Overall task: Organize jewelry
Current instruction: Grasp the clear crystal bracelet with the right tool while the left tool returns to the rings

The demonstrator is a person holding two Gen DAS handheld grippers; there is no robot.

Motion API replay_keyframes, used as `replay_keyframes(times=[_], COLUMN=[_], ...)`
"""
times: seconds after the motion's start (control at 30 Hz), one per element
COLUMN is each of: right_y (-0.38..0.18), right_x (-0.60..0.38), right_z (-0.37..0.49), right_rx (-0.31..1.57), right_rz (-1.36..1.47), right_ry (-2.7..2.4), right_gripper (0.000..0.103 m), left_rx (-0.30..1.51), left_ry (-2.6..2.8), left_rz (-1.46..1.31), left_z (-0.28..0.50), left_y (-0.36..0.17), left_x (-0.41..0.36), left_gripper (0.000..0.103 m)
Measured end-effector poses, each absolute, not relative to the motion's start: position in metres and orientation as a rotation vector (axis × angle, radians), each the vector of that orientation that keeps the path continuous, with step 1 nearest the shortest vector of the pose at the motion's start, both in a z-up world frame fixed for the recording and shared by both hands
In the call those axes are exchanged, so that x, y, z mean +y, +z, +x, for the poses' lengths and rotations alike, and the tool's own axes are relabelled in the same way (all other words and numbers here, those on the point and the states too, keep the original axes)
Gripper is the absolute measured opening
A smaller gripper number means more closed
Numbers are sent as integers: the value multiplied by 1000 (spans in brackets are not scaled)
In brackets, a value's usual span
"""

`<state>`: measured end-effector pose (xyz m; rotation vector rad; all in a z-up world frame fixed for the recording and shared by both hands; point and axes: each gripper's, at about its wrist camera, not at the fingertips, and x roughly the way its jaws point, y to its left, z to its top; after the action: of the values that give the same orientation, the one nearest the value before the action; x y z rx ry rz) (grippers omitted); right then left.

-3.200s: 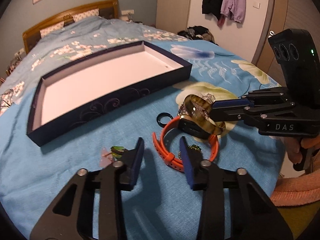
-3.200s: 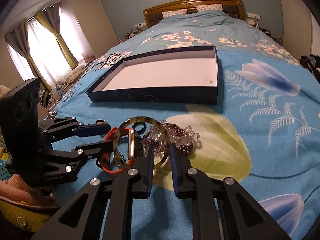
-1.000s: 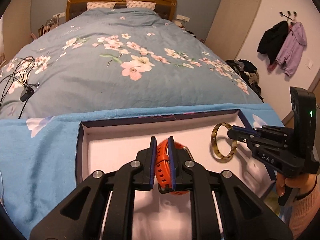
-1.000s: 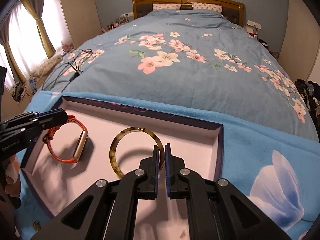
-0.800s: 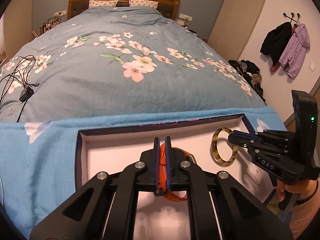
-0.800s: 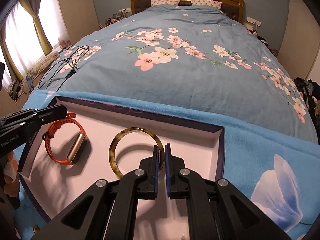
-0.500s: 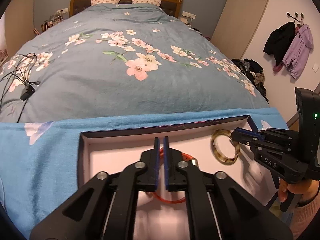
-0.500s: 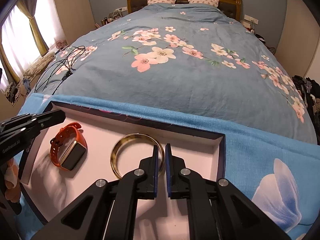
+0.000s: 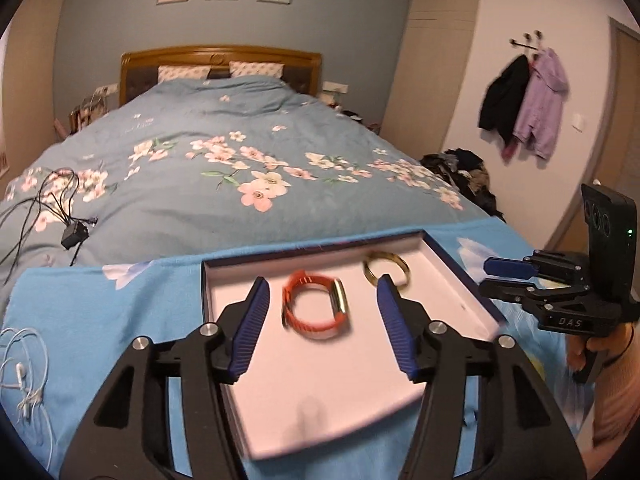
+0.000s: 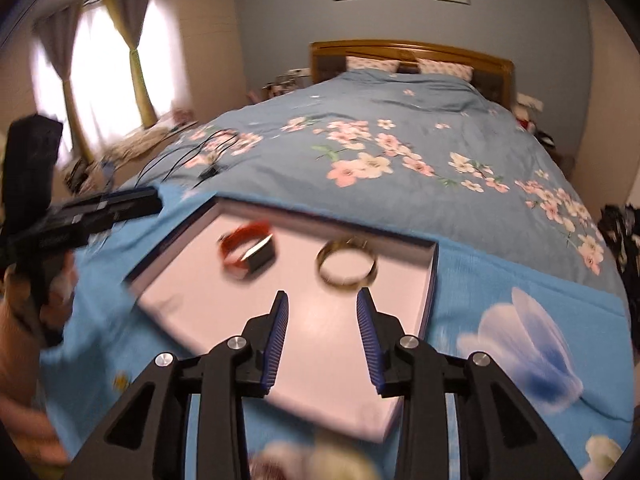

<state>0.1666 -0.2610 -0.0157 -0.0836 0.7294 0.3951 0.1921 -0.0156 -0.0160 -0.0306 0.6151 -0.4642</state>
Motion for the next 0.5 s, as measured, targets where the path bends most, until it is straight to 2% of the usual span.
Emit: replay_keyframes(times=[0.3, 0.5], right_y=[-47, -72], right_x=[-259, -244], right_z=[86, 73], right_rx=[798, 849], right_rz=[-179, -252], right_ry=[450, 439], right_gripper=[32, 23], left_rx=[644, 656], left_ry=[-532, -574], left_rz=[21, 34], left_z=[105, 72], left_y=[-41, -53], left_x=[-15, -26], left_gripper=[61, 61])
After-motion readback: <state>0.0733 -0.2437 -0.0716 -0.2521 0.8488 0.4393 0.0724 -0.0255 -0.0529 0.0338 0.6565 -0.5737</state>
